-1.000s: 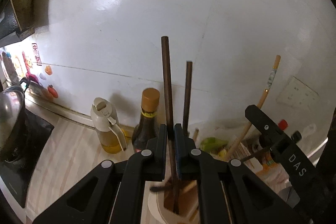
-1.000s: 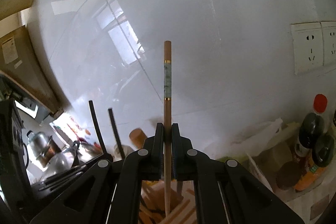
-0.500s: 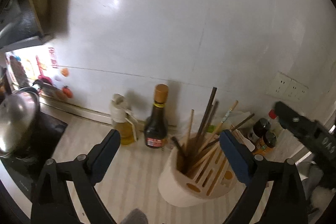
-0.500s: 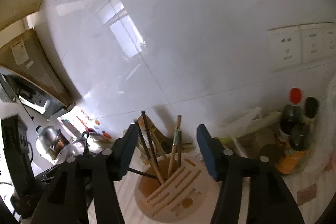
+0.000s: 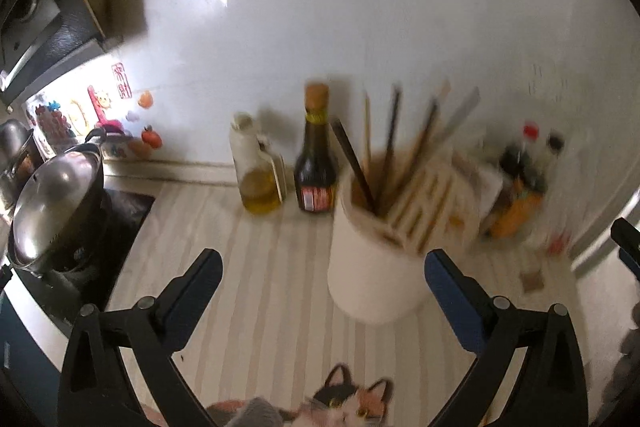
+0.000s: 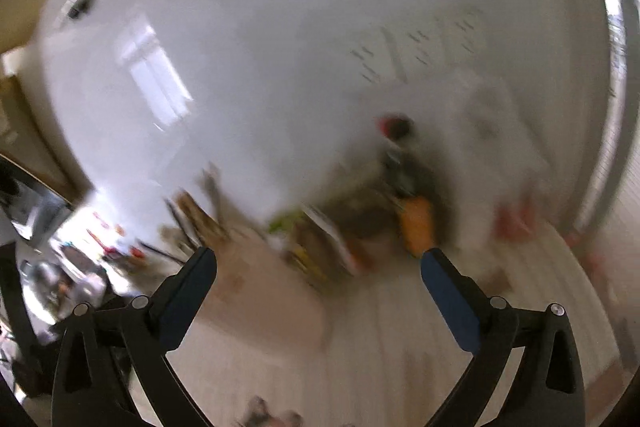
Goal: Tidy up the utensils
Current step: 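Open both tools and move them back over the light chopsticks, then grasp a light chopstick with the left tool while the right tool grasps the other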
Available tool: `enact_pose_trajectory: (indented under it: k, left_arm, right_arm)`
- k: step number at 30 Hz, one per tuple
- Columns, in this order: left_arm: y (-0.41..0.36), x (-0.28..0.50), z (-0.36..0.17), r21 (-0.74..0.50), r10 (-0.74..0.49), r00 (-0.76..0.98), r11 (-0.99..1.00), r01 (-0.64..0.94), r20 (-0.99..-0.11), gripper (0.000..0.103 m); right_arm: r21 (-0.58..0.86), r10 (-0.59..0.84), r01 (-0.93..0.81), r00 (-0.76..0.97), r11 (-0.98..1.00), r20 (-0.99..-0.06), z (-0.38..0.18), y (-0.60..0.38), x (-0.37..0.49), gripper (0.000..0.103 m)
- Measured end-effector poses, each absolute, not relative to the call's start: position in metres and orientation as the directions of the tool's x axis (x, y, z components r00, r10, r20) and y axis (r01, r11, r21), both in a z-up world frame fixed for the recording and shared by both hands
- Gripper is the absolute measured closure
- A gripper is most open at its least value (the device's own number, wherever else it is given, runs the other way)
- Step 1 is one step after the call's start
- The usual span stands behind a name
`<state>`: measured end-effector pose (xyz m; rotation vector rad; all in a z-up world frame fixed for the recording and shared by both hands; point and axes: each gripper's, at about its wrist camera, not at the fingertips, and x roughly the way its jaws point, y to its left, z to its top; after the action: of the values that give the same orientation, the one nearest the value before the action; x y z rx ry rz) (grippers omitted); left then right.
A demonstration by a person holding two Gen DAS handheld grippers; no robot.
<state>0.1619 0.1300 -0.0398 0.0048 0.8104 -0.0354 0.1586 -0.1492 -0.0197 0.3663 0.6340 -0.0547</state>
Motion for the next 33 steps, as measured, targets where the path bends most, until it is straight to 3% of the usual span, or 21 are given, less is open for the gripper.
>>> enact_pose_trajectory:
  k: [6,11,17,23,28,33]
  left_arm:
    - [0.08,0.149,-0.095,0.051,-0.009,0.587,0.995,0.085,-0.81,0.0]
    - [0.038,0.144,-0.14,0.107,0.017,0.517,0.984,0.144,-0.856,0.0]
    - [0.013,0.14,-0.181,0.153,0.059,0.441,0.972,0.181,-0.896,0.0]
    - [0.01,0.139,-0.194,0.191,0.107,0.408,0.966,0.171,-0.907,0.0]
    - [0.021,0.137,-0.195,0.21,0.134,0.402,0.966,0.149,-0.906,0.0]
    - [0.048,0.134,-0.196,0.234,0.175,0.392,0.966,0.108,-0.903,0.0]
  right_arm:
    - [0.243,-0.013,0.312,0.638,0.918,-0.77,-0.089,-0.199,0.125,0.004]
    - [0.23,0.045,0.378,0.44,0.897,-0.897,-0.162,-0.232,0.119,0.032]
    - [0.242,0.136,0.338,0.309,0.909,-0.941,-0.227,-0.225,0.125,0.056]
    - [0.182,0.124,0.254,0.228,0.95,-0.966,-0.256,-0.191,0.139,0.067]
    - [0.087,0.042,0.209,0.208,0.974,-0.977,-0.255,-0.169,0.138,0.096]
    - [0.144,0.112,0.18,0.177,0.973,-0.978,-0.258,-0.141,0.137,0.096]
